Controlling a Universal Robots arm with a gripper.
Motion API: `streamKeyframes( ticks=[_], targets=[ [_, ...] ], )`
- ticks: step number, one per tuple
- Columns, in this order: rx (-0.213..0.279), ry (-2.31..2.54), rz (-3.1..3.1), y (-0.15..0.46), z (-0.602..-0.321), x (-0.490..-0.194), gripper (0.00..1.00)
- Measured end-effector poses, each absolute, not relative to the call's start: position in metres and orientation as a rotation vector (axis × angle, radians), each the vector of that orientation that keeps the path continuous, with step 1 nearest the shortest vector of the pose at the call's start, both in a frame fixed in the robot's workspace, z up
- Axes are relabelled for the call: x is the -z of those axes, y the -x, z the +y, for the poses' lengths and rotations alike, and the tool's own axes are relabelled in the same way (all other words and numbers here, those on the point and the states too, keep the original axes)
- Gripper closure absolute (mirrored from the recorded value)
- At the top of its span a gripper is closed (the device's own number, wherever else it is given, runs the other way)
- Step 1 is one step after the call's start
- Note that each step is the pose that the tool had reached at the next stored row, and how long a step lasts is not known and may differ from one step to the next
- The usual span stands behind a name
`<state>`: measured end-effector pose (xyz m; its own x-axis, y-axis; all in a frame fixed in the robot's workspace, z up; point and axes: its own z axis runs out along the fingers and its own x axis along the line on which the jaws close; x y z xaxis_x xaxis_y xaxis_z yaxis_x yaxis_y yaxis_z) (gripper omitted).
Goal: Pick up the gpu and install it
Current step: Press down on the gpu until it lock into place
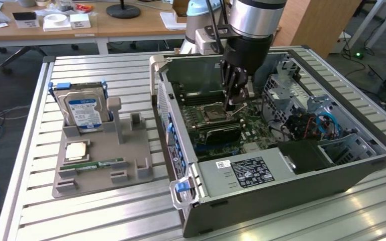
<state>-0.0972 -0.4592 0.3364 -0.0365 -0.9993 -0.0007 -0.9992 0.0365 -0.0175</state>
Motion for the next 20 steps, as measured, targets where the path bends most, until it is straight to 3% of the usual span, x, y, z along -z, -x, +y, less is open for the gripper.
streamKeyframes(
  ticks=[20],
  targets=[
    [0.019,2.167,2.257,0.101,-0.459,-0.321,0.89]
  ],
)
